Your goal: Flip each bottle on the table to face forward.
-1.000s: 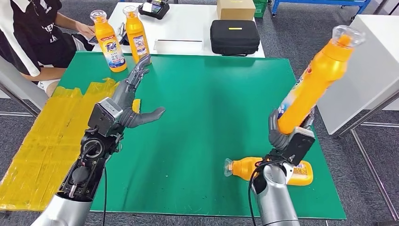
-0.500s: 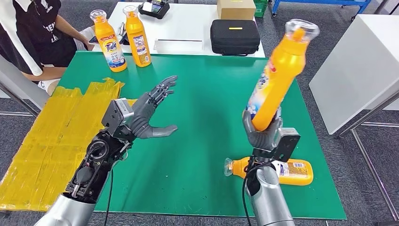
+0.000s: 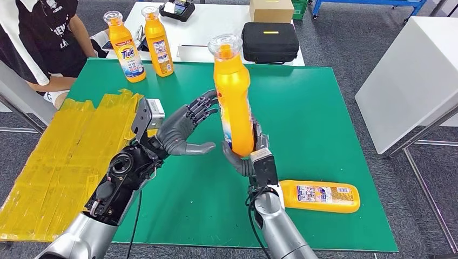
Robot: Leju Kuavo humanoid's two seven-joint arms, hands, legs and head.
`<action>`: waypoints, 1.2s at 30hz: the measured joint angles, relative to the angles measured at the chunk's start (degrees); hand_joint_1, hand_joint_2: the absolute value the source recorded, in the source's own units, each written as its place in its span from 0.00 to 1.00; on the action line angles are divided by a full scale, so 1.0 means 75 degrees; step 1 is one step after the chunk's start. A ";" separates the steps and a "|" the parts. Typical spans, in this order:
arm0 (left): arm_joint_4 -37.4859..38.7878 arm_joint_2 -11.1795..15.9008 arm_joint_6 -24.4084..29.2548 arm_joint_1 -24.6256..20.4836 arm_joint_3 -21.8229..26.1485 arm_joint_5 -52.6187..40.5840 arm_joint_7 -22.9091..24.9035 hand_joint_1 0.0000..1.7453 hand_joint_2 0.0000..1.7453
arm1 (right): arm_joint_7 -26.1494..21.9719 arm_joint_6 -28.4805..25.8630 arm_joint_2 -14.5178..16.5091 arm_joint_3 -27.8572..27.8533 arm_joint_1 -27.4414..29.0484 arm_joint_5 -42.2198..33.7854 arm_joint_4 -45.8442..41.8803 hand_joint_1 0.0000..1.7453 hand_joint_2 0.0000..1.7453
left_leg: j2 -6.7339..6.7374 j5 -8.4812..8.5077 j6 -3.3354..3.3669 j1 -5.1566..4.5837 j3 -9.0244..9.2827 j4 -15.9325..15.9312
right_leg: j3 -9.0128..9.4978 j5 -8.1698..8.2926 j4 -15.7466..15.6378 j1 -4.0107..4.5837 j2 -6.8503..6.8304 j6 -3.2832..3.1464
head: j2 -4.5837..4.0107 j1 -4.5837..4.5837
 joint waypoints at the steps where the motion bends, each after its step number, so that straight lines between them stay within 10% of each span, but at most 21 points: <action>1: 0.0014 -0.0006 0.0012 -0.0015 -0.0015 0.0060 0.0027 0.00 1.00 | -0.0001 -0.0022 0.0016 0.0060 -0.0020 0.0024 0.0074 1.00 1.00 | 0.0000 0.0000 0.0000 0.0000 0.0000 0.0000 | 0.0000 0.0000 0.0000 0.0000 0.0000 0.0000 | 0.0000 -0.0001; 31: 0.0777 -0.0009 0.0055 -0.0468 -0.0313 0.0717 -0.0062 0.00 1.00 | 0.0068 -0.2275 0.0047 0.1842 0.0008 0.1277 0.0458 1.00 1.00 | 0.0002 -0.0001 -0.0001 0.0000 0.0000 0.0000 | -0.0005 -0.0001 0.0000 0.0000 0.0002 -0.0002 | 0.0000 0.0001; 32: 0.0815 -0.0008 0.0052 -0.0474 -0.0315 0.0744 -0.0071 0.06 1.00 | 0.0082 -0.2277 0.0040 0.1875 0.0009 0.1268 0.0458 1.00 1.00 | 0.0002 -0.0001 -0.0001 0.0000 -0.0001 0.0000 | -0.0004 -0.0001 0.0000 0.0000 0.0002 -0.0002 | 0.0000 0.0001; 36: 0.0915 -0.0001 0.0068 -0.0474 -0.0316 0.0845 -0.0141 0.96 1.00 | 0.0115 -0.2250 0.0017 0.1968 0.0006 0.1205 0.0465 1.00 1.00 | 0.0001 0.0000 -0.0001 0.0000 -0.0002 0.0000 | -0.0003 0.0000 0.0001 0.0000 0.0002 -0.0001 | 0.0000 0.0001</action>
